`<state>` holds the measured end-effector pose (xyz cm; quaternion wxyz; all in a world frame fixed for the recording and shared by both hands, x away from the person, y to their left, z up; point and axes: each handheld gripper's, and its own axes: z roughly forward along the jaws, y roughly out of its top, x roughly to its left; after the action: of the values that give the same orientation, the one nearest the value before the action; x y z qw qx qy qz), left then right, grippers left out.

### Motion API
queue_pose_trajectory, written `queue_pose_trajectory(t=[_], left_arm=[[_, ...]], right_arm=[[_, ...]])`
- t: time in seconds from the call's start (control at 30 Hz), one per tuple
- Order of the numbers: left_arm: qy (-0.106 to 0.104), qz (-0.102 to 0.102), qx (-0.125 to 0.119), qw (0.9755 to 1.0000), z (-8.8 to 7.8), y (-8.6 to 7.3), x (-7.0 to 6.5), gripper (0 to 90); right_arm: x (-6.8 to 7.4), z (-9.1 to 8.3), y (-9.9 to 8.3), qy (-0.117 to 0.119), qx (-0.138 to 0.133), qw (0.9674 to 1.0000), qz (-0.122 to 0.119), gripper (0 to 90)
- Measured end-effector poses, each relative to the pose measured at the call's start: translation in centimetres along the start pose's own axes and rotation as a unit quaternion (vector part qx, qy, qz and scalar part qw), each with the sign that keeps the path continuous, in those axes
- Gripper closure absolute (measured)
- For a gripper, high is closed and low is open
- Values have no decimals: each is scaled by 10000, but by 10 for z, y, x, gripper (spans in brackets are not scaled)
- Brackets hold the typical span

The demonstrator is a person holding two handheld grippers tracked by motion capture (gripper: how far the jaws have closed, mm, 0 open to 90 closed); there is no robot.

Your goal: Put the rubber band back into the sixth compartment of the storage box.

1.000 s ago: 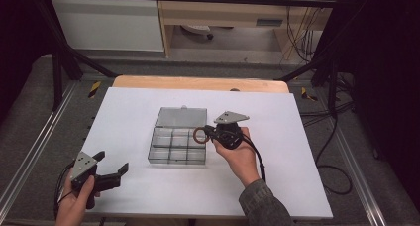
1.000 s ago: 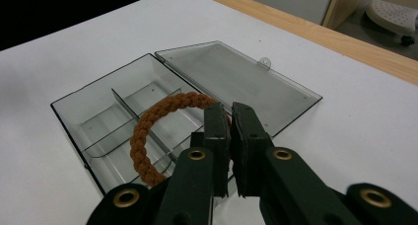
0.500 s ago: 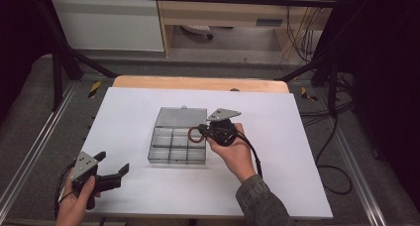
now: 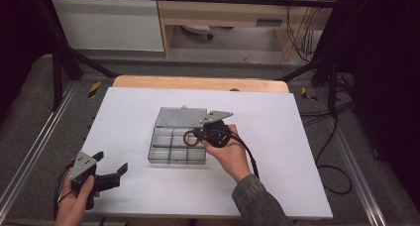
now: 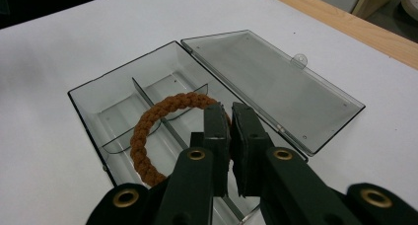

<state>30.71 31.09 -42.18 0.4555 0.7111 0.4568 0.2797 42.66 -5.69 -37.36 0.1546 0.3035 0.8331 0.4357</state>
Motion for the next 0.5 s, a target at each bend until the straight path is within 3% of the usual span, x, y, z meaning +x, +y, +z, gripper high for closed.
queue_pose_trajectory(t=[0.5], left_arm=[[-18,46,90,9999,2,-1,-1,49]], right_arm=[[3,6,-3,4,210,9997,-117,855]])
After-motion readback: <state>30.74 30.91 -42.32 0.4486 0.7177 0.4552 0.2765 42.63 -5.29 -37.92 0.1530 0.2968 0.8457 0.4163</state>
